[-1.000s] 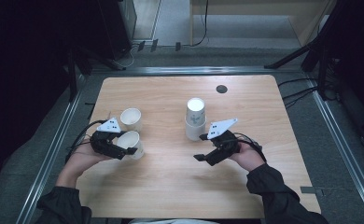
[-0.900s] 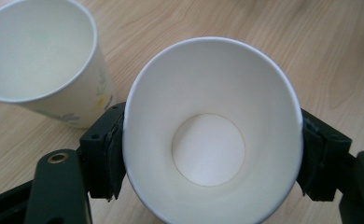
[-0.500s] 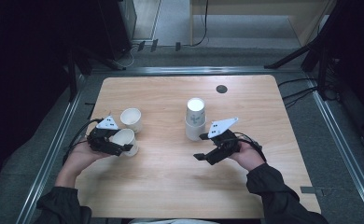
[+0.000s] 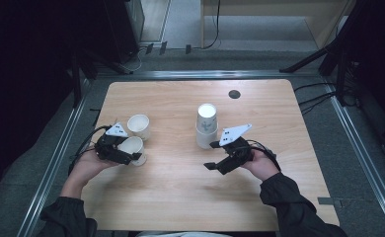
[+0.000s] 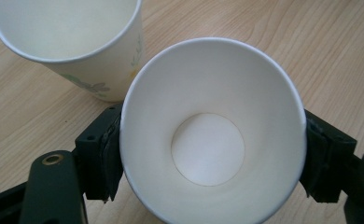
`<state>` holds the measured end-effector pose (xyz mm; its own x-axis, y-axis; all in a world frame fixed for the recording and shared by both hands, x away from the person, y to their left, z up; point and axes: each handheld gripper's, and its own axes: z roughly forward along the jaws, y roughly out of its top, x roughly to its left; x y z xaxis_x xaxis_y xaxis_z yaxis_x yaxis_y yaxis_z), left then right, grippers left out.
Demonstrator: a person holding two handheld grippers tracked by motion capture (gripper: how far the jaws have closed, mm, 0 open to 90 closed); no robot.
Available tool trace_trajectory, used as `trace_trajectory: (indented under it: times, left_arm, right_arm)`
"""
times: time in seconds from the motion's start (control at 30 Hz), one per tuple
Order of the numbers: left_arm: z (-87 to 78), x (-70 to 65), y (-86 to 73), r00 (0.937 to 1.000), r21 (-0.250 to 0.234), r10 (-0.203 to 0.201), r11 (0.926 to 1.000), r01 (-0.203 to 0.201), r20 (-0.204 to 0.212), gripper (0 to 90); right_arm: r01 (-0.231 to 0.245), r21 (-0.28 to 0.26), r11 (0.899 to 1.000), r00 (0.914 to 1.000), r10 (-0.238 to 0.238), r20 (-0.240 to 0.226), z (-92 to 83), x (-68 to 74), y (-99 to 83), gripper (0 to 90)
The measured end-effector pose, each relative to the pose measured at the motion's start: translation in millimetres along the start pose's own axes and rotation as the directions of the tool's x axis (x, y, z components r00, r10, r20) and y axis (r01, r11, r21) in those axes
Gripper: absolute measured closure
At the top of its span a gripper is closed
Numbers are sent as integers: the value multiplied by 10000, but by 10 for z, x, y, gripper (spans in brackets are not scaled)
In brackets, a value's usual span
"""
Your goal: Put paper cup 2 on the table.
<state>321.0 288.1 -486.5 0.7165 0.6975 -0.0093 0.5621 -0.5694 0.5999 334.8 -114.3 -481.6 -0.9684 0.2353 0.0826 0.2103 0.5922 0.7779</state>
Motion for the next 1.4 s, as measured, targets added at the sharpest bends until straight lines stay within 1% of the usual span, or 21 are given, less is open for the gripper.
trace_trajectory:
  times: [0.13,0.27,0.33,0.43,0.5,0.53,0.6,0.67,0.77,0.87,0.9,0.97,1.03,1.1,1.23,1.27,1.4]
  left_arm:
    - [13,-8,4,10000,50,51,10000,-50,-30,216]
    - [17,-7,2,10000,42,1,10000,-1,-23,211]
    - [20,-1,5,9998,100,-47,9999,48,-170,200]
    - [31,12,15,9994,187,-325,9993,326,-105,143]
    - [29,11,17,9995,175,-325,9993,326,-55,131]
    - [28,8,18,9994,159,-332,9993,333,-35,129]
    - [21,6,20,9995,129,-320,9994,319,58,125]
    - [10,2,23,9990,52,-363,9993,362,242,115]
    - [-12,-4,30,9987,6,-397,9992,397,327,104]
    - [-61,8,53,9970,-216,-569,9981,580,520,88]
    - [-81,9,60,9964,-404,-628,9971,651,573,87]
    - [-117,19,72,9953,-594,-710,9954,750,661,87]
    - [-151,22,81,9964,-715,-649,9951,687,544,88]
    - [-173,31,90,9947,-806,-787,9932,840,661,88]
    - [-216,35,111,9932,-1005,-912,9901,982,722,88]
    - [-233,32,120,9923,-1085,-952,9887,1035,790,88]
    - [-280,13,161,9933,-1353,-896,9859,989,733,88]
  right_arm:
    - [16,11,10000,10000,-16,-35,-1,5,2,225]
    - [20,3,10000,10000,-20,-43,-2,1,2,225]
    - [10,-7,10000,10000,-10,-34,-1,-1,1,225]
    - [49,38,10000,10000,-49,-41,3,-2,1,225]
    - [49,77,10000,10000,-49,-19,12,3,0,226]
    - [121,126,9998,9999,-121,-9,12,1,-2,226]
    - [140,140,9998,9999,-140,-25,14,3,-1,225]
    - [140,155,9998,9999,-140,-12,14,4,4,225]
    - [128,181,9998,9999,-129,10,9,8,9,225]
    - [210,205,9996,9998,-210,22,7,3,7,225]
    - [187,204,9996,9998,-187,7,6,2,8,225]
    - [181,210,9996,9998,-182,33,7,0,8,226]
    - [182,207,9996,9998,-183,33,7,-1,8,226]
    - [195,207,9996,9998,-196,43,5,-2,8,226]
    - [184,209,9996,9998,-186,65,4,-3,7,225]
    - [195,217,9996,9998,-196,61,4,-3,6,226]
    - [197,235,9995,9998,-199,64,-6,0,3,225]
